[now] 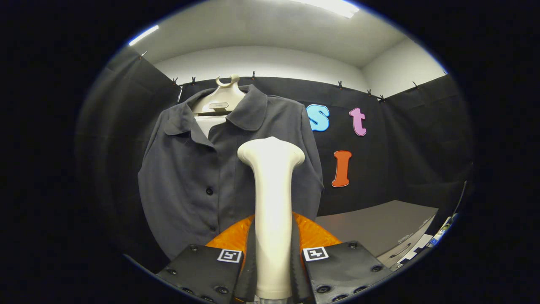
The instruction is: Iron the clothes twice with a garment steamer, once on the left side and once on the right side.
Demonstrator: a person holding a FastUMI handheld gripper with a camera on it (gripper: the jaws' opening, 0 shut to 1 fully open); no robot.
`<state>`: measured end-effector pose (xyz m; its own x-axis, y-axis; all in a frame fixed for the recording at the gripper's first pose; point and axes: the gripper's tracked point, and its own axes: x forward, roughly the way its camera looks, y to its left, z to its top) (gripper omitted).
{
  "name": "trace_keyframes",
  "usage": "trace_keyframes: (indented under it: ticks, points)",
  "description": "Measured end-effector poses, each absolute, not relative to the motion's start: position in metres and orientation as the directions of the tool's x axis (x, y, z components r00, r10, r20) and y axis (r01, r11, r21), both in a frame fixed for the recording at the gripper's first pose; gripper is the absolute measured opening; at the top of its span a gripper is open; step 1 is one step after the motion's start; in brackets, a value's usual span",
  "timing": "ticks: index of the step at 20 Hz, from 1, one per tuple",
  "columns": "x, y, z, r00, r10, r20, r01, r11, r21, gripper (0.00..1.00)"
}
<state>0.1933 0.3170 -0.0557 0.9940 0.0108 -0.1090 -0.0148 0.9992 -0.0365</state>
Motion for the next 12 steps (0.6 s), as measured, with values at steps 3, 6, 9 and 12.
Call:
trace_keyframes:
  ticks: [3,6,9,12]
  points:
    - [0.184,0.311,-0.067,0.993,-0.005,-0.117,0.000,0.999,-0.047,0.39]
    - [0.171,0.310,-0.084,0.990,-0.002,-0.140,-0.005,0.999,-0.049,0.39]
    - [0.154,0.302,-0.104,0.988,-0.019,-0.156,0.009,0.998,-0.068,0.39]
    - [0.140,0.304,-0.132,0.979,-0.009,-0.203,-0.001,0.999,-0.052,0.39]
